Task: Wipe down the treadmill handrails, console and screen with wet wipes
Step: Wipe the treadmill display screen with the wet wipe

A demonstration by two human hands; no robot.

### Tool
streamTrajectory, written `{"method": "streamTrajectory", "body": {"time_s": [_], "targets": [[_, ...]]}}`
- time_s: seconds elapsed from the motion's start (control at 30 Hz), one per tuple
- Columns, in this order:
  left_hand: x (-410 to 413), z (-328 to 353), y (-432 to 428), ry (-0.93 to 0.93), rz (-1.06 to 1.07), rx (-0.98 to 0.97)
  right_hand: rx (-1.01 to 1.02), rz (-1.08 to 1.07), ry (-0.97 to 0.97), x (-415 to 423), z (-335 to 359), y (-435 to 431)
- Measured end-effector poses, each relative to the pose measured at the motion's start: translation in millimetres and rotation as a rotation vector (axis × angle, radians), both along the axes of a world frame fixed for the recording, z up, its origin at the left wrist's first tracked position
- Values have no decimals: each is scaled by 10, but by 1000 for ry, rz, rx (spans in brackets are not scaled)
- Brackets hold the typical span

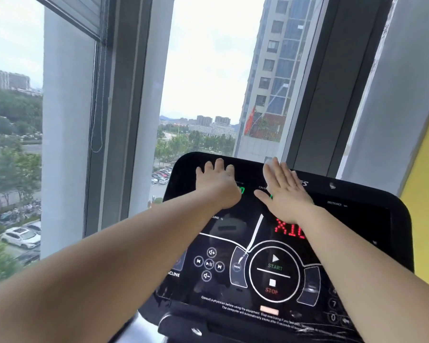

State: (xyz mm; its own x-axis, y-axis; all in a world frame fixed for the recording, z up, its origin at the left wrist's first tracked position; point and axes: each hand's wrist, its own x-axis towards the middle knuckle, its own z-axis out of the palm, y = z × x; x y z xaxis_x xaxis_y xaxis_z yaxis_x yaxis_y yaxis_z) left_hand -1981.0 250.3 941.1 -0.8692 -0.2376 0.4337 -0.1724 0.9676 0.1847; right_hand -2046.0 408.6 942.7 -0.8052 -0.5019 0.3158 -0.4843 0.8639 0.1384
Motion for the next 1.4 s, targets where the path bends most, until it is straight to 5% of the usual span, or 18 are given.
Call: {"method": "streamTrajectory", "body": {"time_s": [0.2, 0.6, 1.4], "targets": [[-139, -55, 176, -27, -158, -74, -112, -44, 18, -9, -132, -43], [-173, -125, 139, 0, -108, -241, -74, -22, 14, -67, -114, 218], [-236, -166, 208, 97, -98, -145, -170, -105, -59, -74, -75, 658]]}}
